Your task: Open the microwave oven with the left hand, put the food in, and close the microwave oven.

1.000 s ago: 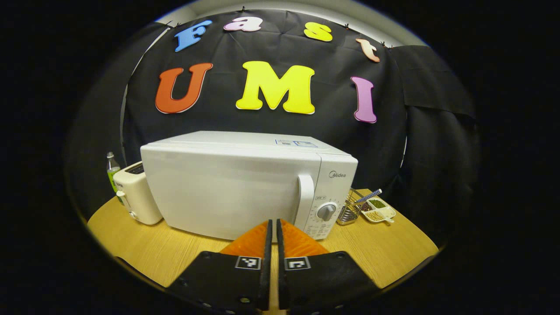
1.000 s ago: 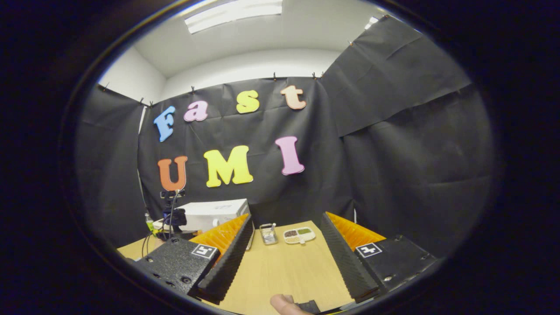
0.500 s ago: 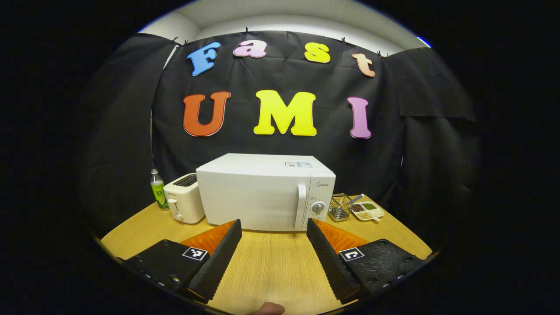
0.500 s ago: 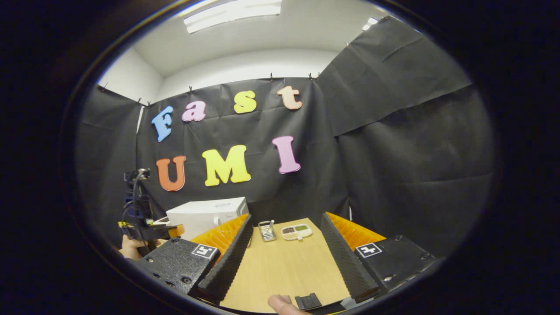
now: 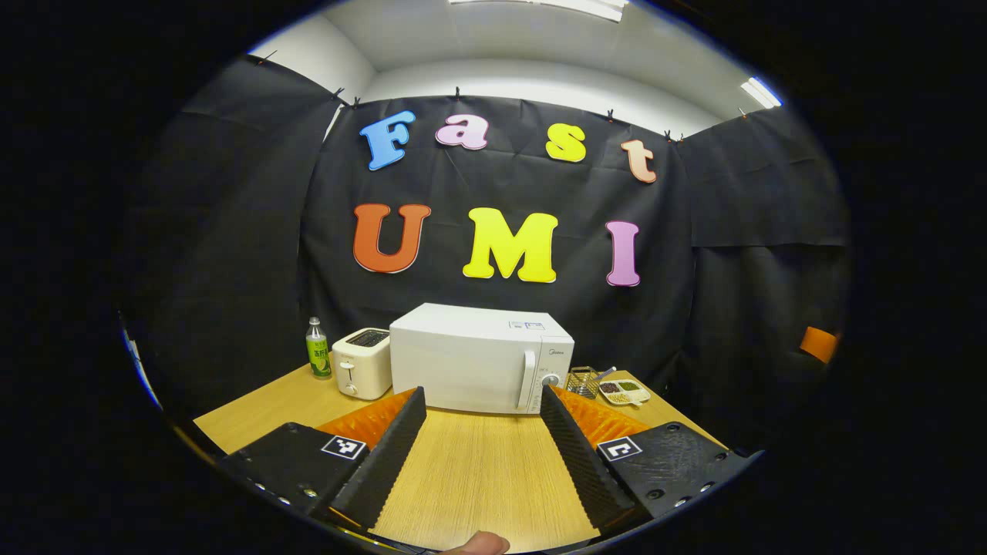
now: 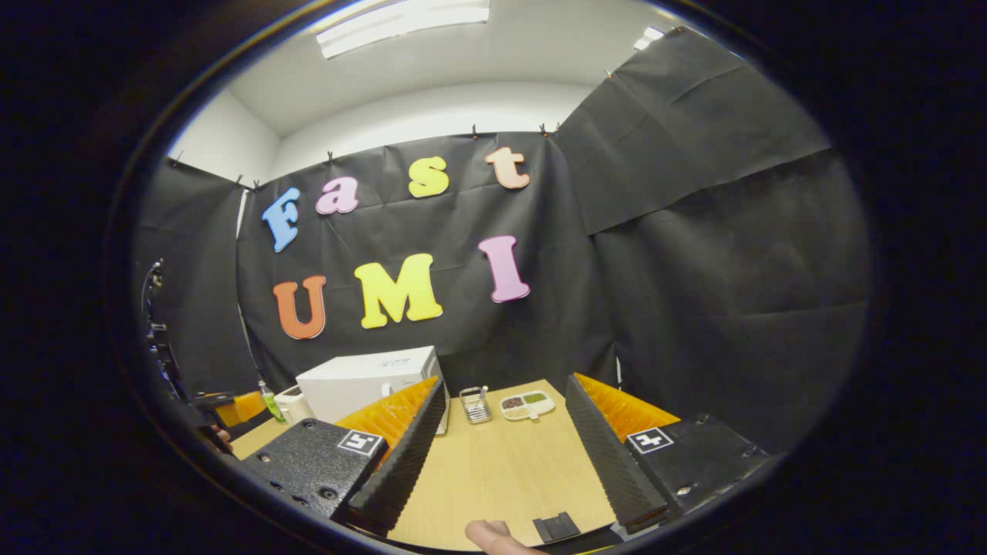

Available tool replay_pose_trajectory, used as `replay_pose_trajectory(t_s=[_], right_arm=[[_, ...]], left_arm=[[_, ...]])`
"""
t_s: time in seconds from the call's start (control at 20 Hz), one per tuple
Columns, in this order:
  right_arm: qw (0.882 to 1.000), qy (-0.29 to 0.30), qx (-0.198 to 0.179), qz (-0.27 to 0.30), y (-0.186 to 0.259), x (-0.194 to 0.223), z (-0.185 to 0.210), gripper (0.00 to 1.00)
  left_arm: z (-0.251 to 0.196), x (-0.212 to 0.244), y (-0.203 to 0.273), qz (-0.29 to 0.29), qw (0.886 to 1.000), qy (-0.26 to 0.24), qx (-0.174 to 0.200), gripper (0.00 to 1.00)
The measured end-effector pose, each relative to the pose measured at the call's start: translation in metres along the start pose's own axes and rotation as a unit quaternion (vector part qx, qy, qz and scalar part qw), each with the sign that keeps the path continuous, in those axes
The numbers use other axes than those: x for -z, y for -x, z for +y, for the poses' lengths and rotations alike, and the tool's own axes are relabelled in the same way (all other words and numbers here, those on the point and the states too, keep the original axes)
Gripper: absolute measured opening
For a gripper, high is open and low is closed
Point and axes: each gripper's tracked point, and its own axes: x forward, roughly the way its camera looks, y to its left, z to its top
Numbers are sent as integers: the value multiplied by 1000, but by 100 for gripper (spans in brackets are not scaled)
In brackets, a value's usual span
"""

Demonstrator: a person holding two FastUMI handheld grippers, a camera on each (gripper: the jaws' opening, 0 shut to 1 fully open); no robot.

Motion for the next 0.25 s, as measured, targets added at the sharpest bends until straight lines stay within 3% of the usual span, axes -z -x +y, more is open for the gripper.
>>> replay_pose_trajectory(t_s=[0.25], right_arm=[[1000,13,-20,-17,-3,0,15,100]], left_arm=[[19,-14,38,-37,999,-27,-25,93]])
